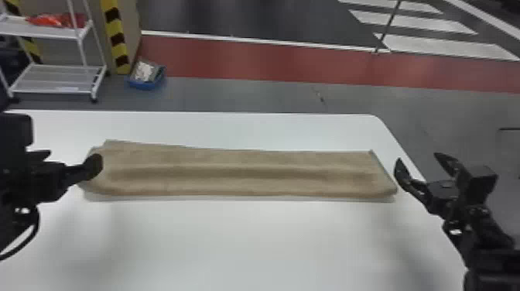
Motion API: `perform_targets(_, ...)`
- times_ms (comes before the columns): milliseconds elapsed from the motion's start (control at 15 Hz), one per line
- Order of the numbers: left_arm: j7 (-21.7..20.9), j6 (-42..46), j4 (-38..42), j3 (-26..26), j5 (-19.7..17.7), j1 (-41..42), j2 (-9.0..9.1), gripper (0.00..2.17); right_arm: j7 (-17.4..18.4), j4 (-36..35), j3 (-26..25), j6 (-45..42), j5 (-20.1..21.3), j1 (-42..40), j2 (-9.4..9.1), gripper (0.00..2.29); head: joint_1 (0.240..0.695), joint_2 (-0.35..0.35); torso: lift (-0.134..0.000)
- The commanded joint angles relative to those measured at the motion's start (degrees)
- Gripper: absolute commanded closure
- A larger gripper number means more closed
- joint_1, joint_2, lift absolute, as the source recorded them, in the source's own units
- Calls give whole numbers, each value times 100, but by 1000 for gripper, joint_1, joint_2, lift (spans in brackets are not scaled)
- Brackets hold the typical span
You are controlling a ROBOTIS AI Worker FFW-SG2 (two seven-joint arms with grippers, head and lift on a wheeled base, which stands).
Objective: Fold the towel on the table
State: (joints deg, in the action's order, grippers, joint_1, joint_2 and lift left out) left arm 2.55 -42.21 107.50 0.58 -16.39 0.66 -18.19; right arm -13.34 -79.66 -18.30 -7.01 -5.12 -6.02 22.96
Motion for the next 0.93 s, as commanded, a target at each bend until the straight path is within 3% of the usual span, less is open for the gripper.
perform_targets(0, 0, -11, 26, 12, -49, 48, 0, 137, -256, -296, -218, 714, -86, -102, 7, 124, 695, -198, -128)
perform_targets(200, 0, 6, 26, -14, -93, 75, 18, 137, -898, -366, -455, 1259, -288, -75, 130, 130, 695, -213, -128)
perform_targets(467, 9, 6, -9, -50, -154, 101, 44, 137, -1320, -384, -525, 2050, -297, 74, 209, 171, 695, -230, -128)
perform_targets(867, -114, -29, -18, 170, -462, 277, 0, 340, -1478, -252, -525, 2419, -244, 215, 226, 191, 695, -242, -128)
